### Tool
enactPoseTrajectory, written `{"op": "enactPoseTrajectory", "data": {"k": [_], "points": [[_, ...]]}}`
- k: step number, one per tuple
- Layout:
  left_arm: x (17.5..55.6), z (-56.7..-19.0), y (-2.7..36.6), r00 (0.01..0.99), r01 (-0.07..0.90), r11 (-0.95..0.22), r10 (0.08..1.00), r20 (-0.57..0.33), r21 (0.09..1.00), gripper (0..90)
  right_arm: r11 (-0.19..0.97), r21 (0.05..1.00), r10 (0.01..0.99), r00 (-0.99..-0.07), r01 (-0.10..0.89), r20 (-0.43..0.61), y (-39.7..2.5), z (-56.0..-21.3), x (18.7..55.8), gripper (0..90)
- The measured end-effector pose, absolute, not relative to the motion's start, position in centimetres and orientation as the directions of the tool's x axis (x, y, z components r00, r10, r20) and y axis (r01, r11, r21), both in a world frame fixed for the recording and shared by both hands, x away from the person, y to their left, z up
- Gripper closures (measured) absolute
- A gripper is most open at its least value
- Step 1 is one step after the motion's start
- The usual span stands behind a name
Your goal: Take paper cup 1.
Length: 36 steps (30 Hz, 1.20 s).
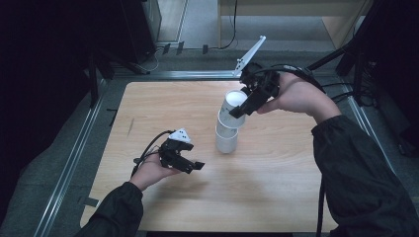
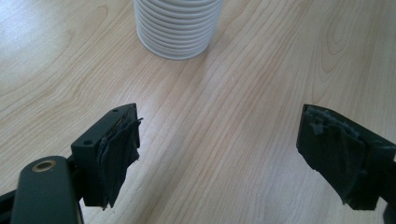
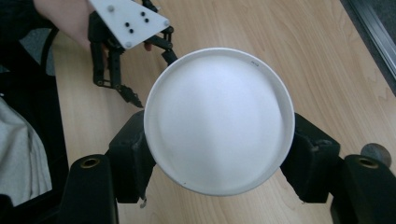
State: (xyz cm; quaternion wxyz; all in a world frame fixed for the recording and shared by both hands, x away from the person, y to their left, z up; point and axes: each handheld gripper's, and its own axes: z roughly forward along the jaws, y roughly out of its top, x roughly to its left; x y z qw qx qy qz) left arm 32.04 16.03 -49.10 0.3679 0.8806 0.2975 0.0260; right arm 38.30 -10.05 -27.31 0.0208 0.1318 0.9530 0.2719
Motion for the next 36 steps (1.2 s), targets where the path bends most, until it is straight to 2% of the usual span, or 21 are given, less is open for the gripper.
{"op": "enactPoseTrajectory", "data": {"k": [5,13,36], "points": [[32.0,-48.9,16.1,0.819,0.513,-0.548,0.542,-0.187,0.66,14.1,0.811,0.536,0.248,-0.967,0.236,0.051,-10.5,-28.1,36.8,34.1],[32.0,-48.8,16.3,0.818,0.515,-0.538,0.542,-0.193,0.667,14.1,0.796,0.581,0.187,-0.982,0.173,0.037,-11.2,-30.8,35.0,34.3],[32.0,-49.0,16.3,0.837,0.488,-0.55,0.515,-0.185,0.678,14.1,0.708,0.679,0.154,-0.98,0.197,0.123,-12.5,-39.4,32.9,34.5]]}}
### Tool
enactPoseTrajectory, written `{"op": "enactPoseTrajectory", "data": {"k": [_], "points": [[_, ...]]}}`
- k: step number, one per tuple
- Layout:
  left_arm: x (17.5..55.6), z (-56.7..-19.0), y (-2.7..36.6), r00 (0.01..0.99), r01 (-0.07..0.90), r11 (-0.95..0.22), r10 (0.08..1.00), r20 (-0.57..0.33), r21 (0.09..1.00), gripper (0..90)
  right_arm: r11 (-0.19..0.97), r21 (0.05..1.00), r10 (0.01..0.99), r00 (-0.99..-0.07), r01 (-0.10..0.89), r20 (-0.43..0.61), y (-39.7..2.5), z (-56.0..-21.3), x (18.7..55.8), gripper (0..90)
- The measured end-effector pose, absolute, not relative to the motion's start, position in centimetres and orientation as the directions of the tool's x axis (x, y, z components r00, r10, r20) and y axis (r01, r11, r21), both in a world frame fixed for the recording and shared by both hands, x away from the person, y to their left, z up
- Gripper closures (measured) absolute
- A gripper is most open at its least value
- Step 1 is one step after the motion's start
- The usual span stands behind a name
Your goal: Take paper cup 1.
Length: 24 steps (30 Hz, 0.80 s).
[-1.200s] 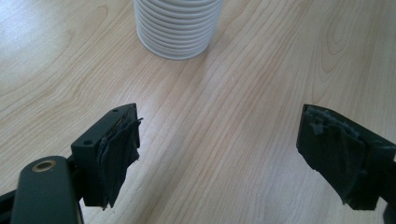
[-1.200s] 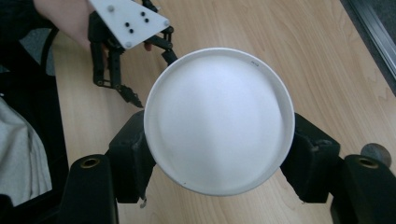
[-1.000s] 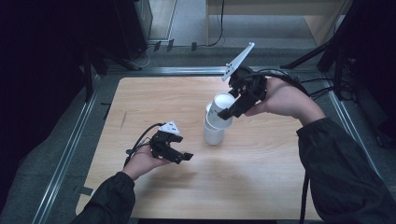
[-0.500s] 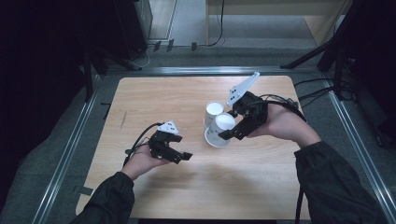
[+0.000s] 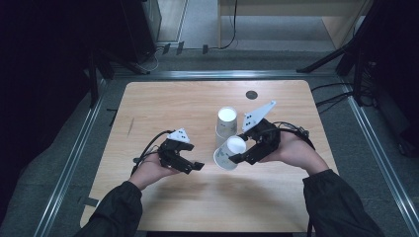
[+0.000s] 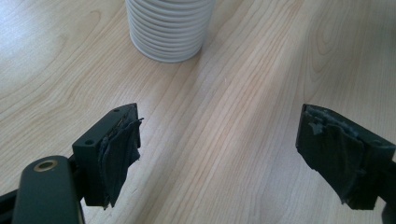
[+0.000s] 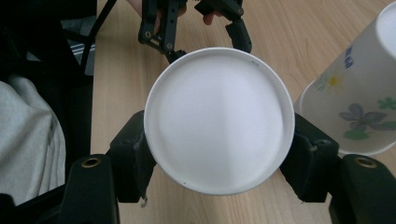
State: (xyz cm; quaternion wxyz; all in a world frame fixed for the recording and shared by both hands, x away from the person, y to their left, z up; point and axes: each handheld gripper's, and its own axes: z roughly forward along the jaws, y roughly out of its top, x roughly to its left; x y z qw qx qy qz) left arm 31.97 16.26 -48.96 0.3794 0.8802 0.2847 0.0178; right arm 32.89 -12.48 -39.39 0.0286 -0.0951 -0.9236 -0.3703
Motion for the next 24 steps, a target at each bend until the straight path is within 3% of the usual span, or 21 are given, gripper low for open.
{"op": "enactPoseTrajectory", "data": {"k": [13,24], "points": [[32.0,-48.8,16.3,0.85,0.476,-0.557,0.489,-0.194,0.681,14.1,0.611,0.76,0.162,-0.975,0.221,0.154,-13.2,-42.5,31.7,34.5],[31.3,-47.8,16.0,0.883,0.422,-0.555,0.43,-0.187,0.717,14.1,0.6,0.764,0.183,-0.971,0.236,0.157,-13.2,-44.5,31.5,34.5]]}}
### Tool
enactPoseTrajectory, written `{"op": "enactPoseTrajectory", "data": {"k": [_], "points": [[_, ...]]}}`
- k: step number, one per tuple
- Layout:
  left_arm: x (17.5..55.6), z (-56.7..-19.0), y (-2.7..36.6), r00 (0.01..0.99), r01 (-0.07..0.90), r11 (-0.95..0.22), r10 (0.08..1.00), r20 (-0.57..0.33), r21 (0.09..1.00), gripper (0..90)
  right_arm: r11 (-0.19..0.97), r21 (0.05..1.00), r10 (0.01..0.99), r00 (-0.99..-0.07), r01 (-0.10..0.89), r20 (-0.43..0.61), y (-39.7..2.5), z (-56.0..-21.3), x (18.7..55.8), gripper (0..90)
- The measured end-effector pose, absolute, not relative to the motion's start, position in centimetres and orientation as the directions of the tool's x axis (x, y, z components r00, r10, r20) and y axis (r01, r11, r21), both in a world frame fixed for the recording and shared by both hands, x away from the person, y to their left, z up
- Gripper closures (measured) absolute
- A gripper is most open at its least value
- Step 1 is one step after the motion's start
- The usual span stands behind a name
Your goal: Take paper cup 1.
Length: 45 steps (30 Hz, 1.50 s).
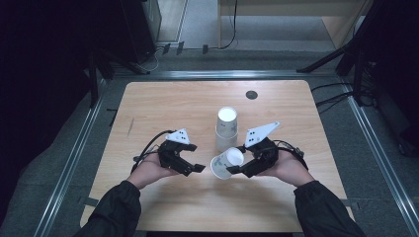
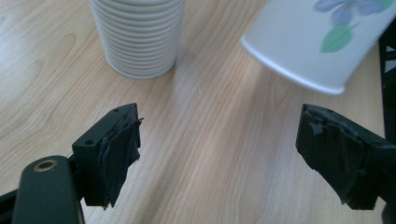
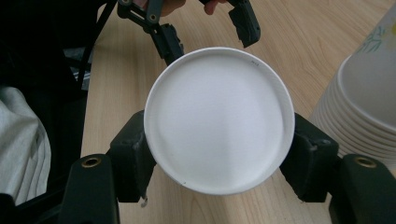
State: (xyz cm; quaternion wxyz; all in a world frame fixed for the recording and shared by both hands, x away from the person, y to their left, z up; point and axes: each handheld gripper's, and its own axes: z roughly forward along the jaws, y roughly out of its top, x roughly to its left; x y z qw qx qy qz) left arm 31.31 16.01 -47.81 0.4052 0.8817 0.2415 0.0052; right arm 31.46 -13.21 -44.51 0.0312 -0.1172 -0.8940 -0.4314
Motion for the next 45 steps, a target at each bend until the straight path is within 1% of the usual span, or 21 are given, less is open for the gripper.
{"op": "enactPoseTrajectory", "data": {"k": [8,18,24,31,45], "points": [[30.8,-47.3,15.4,0.911,0.379,-0.563,0.364,-0.192,0.734,12.5,0.571,0.785,0.182,-0.97,0.239,0.163,-13.1,-45.0,31.8,34.5],[30.5,-47.3,14.1,0.928,0.354,-0.562,0.309,-0.207,0.747,12.3,0.544,0.802,0.162,-0.969,0.246,0.187,-12.8,-45.1,31.8,34.5],[30.3,-47.3,13.7,0.936,0.339,-0.555,0.277,-0.215,0.76,12.9,0.547,0.8,0.147,-0.969,0.248,0.199,-12.4,-45.4,31.8,34.5],[30.3,-47.4,13.6,0.941,0.33,-0.549,0.25,-0.226,0.768,14.2,0.536,0.801,0.127,-0.964,0.265,0.233,-11.9,-45.6,31.7,34.5],[30.1,-47.7,12.8,0.956,0.292,-0.565,0.2,-0.215,0.772,16.7,0.526,0.797,0.114,-0.953,0.298,0.281,-11.3,-45.8,31.8,34.6]]}}
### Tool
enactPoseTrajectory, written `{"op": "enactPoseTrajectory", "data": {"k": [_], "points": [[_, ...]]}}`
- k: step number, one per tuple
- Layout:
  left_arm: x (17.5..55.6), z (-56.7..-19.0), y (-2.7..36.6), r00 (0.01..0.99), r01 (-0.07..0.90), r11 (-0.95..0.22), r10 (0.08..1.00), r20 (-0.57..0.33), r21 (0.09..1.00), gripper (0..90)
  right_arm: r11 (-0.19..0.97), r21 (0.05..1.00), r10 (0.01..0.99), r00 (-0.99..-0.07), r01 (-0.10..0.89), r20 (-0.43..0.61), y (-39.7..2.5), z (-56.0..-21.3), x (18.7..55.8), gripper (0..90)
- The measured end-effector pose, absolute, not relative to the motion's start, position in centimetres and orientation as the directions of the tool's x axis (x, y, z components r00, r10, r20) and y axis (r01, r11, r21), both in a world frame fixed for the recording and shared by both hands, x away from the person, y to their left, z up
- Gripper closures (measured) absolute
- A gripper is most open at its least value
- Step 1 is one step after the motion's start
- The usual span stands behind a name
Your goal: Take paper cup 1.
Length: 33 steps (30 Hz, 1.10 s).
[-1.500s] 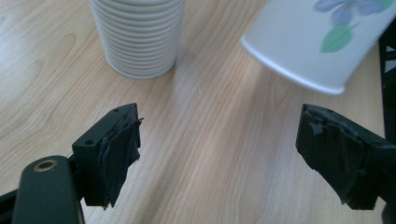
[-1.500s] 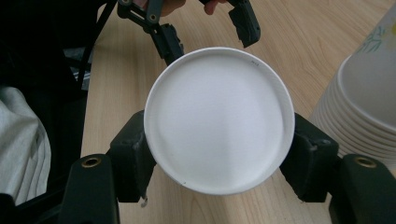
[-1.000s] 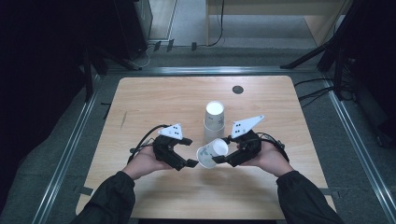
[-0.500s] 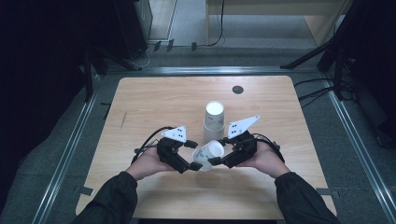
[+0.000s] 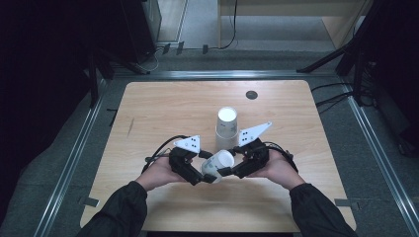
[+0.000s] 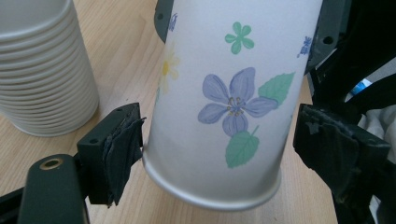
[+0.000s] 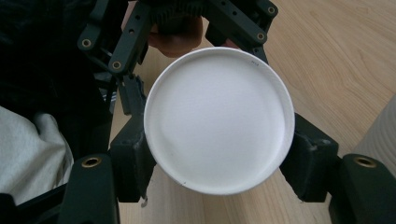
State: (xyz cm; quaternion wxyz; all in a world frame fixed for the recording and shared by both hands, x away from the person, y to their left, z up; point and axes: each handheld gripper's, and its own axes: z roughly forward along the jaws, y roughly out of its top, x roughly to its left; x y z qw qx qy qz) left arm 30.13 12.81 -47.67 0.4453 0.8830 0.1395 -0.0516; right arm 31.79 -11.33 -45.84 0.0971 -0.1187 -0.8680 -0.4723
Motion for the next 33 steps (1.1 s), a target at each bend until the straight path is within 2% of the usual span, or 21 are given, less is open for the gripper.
{"op": "enactPoseTrajectory", "data": {"k": [8,23,33], "points": [[29.96,-47.68,12.78,0.961,0.274,-0.569,0.193,-0.198,0.775,24.6,0.523,0.794,0.106,-0.947,0.311,0.302,-11.08,-45.92,31.87,34.6],[29.97,-47.75,12.76,0.961,0.275,-0.588,0.189,-0.201,0.761,28.4,0.539,0.775,0.118,-0.941,0.33,0.318,-10.92,-46.09,31.86,33.8],[30.13,-47.49,13.34,0.957,0.289,-0.583,0.194,-0.216,0.759,29.0,0.552,0.766,0.161,-0.943,0.33,0.29,-11.45,-46.04,31.52,25.6]]}}
